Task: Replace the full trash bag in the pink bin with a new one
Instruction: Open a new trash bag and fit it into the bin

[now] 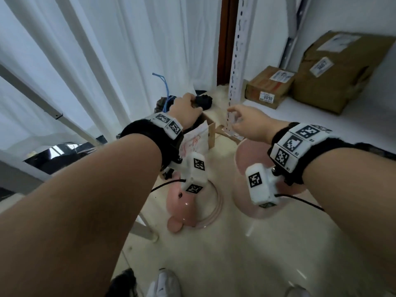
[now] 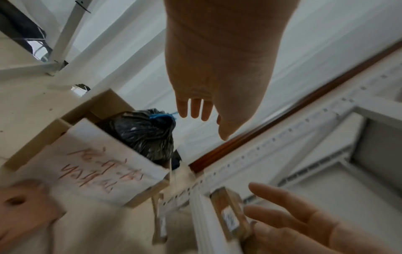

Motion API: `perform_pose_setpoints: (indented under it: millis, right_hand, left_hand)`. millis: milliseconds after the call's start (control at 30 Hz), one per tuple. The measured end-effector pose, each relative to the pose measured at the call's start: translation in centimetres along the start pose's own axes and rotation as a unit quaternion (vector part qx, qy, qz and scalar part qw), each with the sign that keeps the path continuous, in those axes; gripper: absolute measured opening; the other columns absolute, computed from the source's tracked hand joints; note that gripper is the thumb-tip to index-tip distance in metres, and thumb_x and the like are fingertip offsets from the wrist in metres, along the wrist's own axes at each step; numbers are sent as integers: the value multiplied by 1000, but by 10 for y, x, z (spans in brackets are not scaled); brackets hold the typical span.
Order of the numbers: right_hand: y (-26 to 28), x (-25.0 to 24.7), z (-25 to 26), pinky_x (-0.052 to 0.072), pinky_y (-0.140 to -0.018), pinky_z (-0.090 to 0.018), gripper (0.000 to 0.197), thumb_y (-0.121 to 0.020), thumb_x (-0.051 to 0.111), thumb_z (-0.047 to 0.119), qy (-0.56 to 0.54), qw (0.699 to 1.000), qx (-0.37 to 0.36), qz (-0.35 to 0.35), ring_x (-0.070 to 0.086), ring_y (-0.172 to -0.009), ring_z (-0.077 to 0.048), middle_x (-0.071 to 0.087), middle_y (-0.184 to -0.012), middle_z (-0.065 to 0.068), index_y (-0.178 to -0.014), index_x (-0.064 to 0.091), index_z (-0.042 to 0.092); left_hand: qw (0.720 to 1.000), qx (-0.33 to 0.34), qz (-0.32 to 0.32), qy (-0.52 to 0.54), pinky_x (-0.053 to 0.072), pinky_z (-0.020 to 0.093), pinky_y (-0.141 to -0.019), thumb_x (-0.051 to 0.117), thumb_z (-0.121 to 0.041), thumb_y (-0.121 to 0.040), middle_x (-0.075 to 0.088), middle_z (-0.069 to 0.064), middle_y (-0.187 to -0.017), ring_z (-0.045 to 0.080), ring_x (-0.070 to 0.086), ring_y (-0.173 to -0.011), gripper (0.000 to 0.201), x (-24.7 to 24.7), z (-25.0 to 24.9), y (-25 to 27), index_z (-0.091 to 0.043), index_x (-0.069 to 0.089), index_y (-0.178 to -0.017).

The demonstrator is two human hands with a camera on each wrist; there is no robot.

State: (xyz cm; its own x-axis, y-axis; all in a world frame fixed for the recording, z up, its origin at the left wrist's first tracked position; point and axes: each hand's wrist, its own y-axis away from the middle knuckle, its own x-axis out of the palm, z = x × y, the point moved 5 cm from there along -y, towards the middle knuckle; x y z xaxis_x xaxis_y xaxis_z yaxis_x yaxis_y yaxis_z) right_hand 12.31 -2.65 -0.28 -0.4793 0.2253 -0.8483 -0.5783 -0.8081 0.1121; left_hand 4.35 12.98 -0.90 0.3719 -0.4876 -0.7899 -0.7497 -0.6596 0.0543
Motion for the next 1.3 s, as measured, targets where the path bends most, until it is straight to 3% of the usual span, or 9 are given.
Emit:
perform_pose_setpoints:
  millis: [233, 533, 733, 900, 1033, 1100, 1167, 1233, 1300]
  right_hand:
    - [88, -7, -87, 35, -104, -30, 45, -92, 48, 11, 35, 995, 92, 7, 45, -129, -26, 47, -141, -11, -137, 44, 12]
    - [116, -19, -200, 44, -101, -39, 38, -88, 50, 19, 52, 983, 175, -24, 52, -119, -33, 57, -127, -13, -125, 55, 16]
    - [115, -17, -299, 23, -114, -52, 57, -85, 55, 26, 110, 930, 344, -66, 27, -135, -38, 28, -148, -15, -139, 37, 18]
    - [98, 0, -342, 1, -113, -61, 51, -88, 53, 37, 132, 914, 383, -25, -2, -144, -45, -7, -158, -17, -135, 33, 35]
    - [95, 8, -358, 21, -115, -52, 63, -88, 55, 16, 153, 914, 375, -28, 19, -140, -42, 16, -154, -21, -144, 27, 13]
    - [94, 5, -351, 37, -104, -46, 48, -86, 52, 6, 172, 926, 326, -83, 39, -128, -38, 42, -138, -21, -134, 42, 3]
    - [94, -5, -334, 41, -94, -42, 34, -88, 53, 15, 185, 931, 270, -159, 52, -114, -33, 56, -120, -16, -121, 55, 5]
    - [98, -19, -308, 39, -92, -41, 31, -90, 54, 26, 171, 930, 234, -226, 54, -108, -32, 59, -116, -13, -116, 57, 8]
    - [100, -38, -284, 40, -92, -40, 28, -90, 53, 17, 97, 928, 216, -287, 54, -107, -33, 54, -121, -14, -117, 54, 7]
  left_hand:
    - [993, 38, 93, -64, 42, 40, -103, 48, -31, -94, 39, 16, -143, 32, 47, -124, 52, 77, -45, 57, -14, 36, -141]
    - [980, 149, 128, -35, 45, 35, -101, 49, -18, -93, 57, 12, -128, 28, 56, -114, 33, 182, -137, 58, -11, 54, -125]
    - [967, 210, 141, -36, 42, 33, -100, 47, -7, -92, 59, 13, -123, 27, 57, -113, 31, 241, -169, 27, -8, 57, -121]
    - [961, 238, 134, -43, 39, 28, -98, 46, -8, -92, 56, 11, -127, 23, 55, -115, 32, 276, -191, 1, -9, 55, -123]
    - [960, 245, 133, -39, 39, 28, -98, 45, -7, -92, 56, 11, -125, 23, 54, -114, 32, 291, -196, -3, -9, 56, -122]
    - [960, 245, 133, -30, 40, 29, -98, 45, -7, -92, 57, 12, -123, 24, 55, -113, 31, 292, -193, 0, -7, 56, -120]
    - [960, 244, 135, -25, 40, 29, -97, 45, -8, -92, 57, 13, -123, 25, 55, -112, 30, 288, -188, 2, -7, 57, -119]
    - [961, 239, 136, -26, 39, 29, -97, 47, -9, -92, 56, 13, -124, 25, 54, -113, 29, 274, -180, 6, -7, 56, -120]
    - [965, 226, 134, -20, 39, 28, -96, 48, -10, -93, 55, 12, -125, 25, 54, -113, 30, 252, -173, 11, -7, 55, -122]
